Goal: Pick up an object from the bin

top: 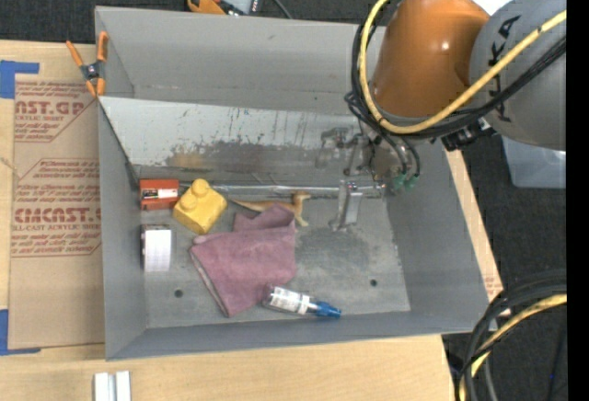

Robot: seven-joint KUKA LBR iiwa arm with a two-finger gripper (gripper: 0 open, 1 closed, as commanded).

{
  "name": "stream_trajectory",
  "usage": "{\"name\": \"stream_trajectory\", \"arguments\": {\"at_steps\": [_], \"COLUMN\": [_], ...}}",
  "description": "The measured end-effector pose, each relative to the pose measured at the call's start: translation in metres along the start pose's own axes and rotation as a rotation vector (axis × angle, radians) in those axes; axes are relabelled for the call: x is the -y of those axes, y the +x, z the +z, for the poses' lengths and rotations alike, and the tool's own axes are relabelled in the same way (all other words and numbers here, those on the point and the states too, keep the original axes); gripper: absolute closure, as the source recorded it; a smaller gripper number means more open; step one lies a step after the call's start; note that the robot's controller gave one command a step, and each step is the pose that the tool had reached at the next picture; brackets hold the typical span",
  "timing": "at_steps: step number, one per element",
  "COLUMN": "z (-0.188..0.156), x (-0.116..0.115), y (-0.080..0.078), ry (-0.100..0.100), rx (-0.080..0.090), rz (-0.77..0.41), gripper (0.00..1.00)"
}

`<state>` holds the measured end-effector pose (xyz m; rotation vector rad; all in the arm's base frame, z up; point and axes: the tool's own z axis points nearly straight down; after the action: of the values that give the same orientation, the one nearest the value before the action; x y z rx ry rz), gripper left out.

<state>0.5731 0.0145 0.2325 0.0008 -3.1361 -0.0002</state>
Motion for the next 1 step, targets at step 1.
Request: {"name": "stream_trajectory", "arguments": {"at_steps": [1], "z": [-0.0043], "x": [-0.0002], "y": [-0.0016], "ry": [0.0], "rx": [0.009], "rz": [0.0], "gripper": [0.0]}}
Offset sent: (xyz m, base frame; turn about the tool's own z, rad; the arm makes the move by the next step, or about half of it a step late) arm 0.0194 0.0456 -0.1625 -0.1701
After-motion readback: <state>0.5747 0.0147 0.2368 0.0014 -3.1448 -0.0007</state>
